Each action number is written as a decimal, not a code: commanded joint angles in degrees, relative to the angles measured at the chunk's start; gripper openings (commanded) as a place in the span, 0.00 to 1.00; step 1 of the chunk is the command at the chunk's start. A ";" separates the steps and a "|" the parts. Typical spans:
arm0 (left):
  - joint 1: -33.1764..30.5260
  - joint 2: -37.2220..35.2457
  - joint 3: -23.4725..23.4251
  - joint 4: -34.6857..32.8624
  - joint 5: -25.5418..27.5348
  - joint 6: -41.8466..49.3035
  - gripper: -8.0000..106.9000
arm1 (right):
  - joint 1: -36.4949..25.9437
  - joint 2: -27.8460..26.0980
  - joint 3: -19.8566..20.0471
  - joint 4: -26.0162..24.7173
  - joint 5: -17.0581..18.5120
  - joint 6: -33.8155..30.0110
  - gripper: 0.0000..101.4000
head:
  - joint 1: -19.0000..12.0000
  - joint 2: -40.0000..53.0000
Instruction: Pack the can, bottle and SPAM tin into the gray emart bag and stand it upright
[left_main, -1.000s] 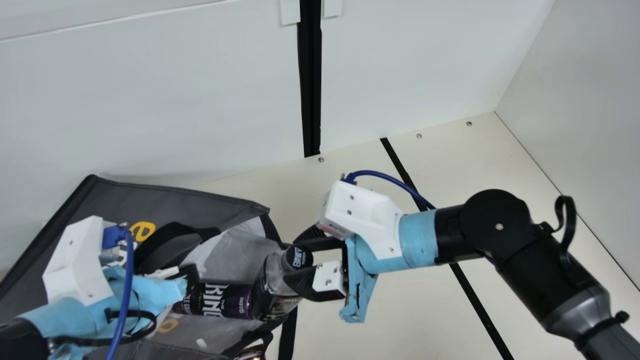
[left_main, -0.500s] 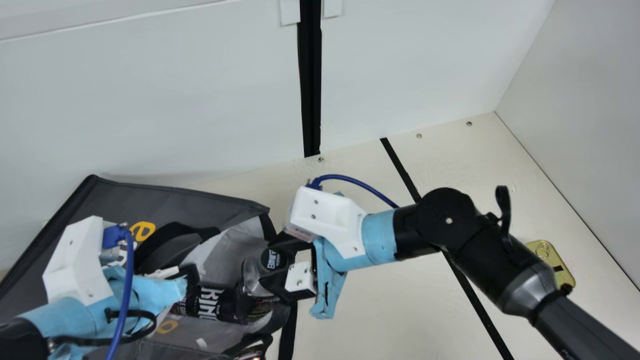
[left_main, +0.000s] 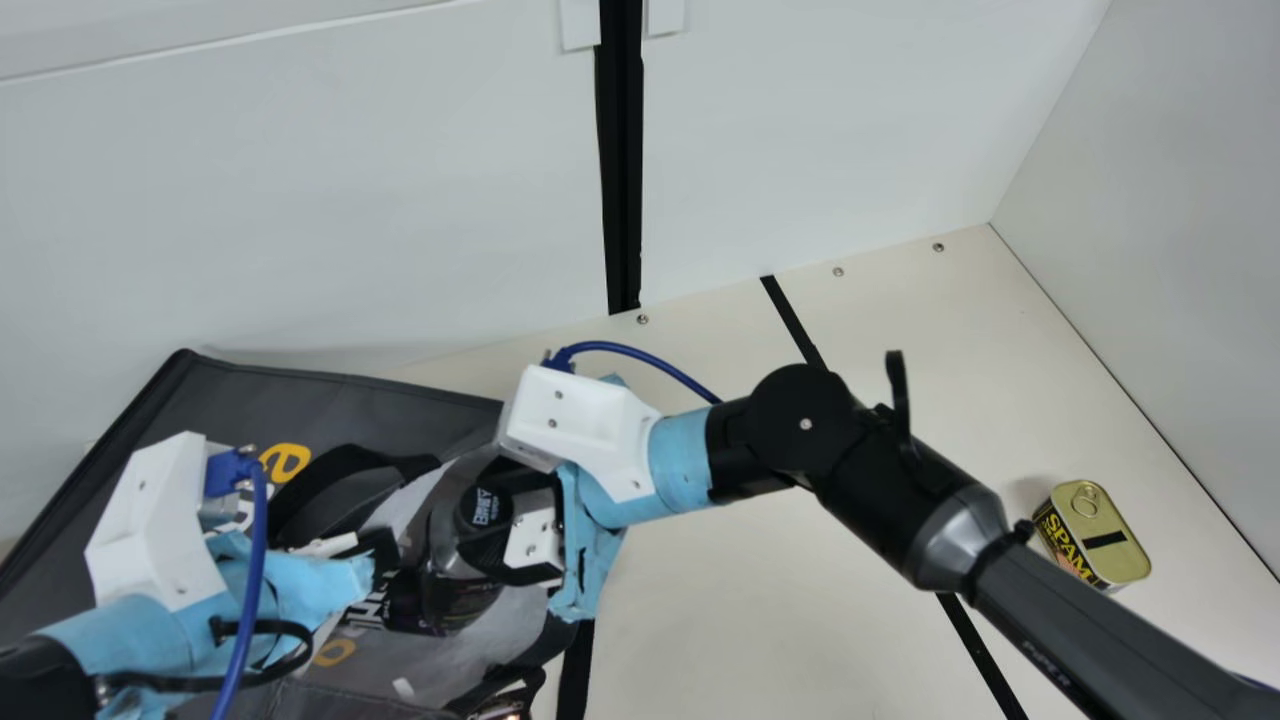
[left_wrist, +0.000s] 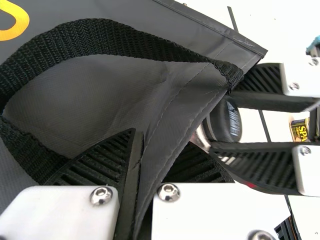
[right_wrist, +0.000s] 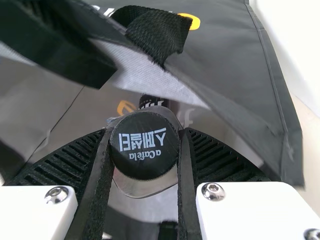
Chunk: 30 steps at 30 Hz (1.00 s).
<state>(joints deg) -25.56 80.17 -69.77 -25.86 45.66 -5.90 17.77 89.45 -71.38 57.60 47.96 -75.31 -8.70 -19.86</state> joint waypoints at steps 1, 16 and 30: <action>0.00 0.00 0.00 0.00 0.00 0.00 0.00 | 0.57 0.86 -0.14 0.01 -1.10 -0.56 0.00 | -1.30 -0.14; 0.00 0.00 0.00 0.11 0.00 0.00 0.00 | 4.14 7.23 -1.10 2.58 -7.77 -4.67 0.00 | -1.30 -0.14; 0.00 0.00 0.00 0.11 0.00 0.00 0.00 | 5.33 9.98 -2.95 2.27 -9.17 -4.81 0.20 | -1.30 -0.14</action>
<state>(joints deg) -25.56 80.17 -69.77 -25.75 45.66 -5.90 23.17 99.44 -74.29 59.90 38.72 -80.13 -8.70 -19.86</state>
